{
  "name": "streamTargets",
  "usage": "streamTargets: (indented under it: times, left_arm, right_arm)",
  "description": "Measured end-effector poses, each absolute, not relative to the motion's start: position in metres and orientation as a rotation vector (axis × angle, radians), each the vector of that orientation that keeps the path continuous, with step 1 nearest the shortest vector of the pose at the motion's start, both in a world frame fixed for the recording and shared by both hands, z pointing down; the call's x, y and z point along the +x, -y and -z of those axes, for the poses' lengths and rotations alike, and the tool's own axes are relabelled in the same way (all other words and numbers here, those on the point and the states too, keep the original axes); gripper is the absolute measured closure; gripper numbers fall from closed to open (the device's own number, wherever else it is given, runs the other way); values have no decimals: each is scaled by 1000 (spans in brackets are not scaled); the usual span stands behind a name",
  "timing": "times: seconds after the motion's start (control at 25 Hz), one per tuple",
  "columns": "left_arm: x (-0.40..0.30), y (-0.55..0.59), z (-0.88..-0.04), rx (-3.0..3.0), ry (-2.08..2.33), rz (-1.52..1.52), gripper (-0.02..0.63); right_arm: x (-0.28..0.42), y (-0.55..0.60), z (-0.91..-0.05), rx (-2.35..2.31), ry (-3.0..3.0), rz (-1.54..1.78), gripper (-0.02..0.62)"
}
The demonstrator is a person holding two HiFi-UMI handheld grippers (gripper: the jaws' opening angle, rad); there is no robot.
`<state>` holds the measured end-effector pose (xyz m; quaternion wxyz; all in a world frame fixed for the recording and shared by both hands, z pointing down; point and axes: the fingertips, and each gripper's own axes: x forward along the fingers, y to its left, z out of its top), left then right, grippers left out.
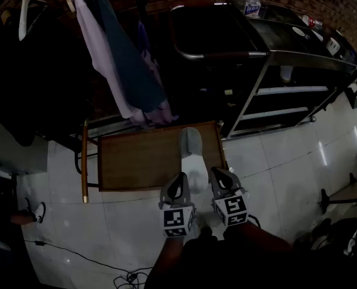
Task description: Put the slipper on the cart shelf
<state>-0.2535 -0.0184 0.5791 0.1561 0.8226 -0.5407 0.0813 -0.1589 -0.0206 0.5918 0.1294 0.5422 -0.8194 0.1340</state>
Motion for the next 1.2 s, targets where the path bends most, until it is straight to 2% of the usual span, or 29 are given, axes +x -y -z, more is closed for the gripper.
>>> streamTargets:
  times: [0.36, 0.4, 0.44, 0.52, 0.84, 1.2]
  left_arm:
    - [-260, 11, -601, 2318, 1542, -264, 591]
    - [-262, 10, -602, 2314, 1546, -265, 591]
    - [-263, 9, -603, 2310, 1549, -267, 591]
    - [-265, 6, -607, 2303, 1550, -274, 591]
    - [-273, 5, -612, 2301, 1562, -295, 591]
    - [-290, 5, -610, 2282, 1605, -293, 591]
  right_arm:
    - [-161, -11, -682, 1465, 2306, -865, 581]
    - [-164, -15, -692, 1442, 2292, -949, 498]
    - [-167, -18, -701, 1420, 2275, -1040, 441]
    - [-170, -24, -713, 1411, 2230, -1218, 413]
    - [-169, -35, -768, 1493, 1974, -1775, 412]
    - [-185, -11, -791, 1469, 1919, -1935, 394]
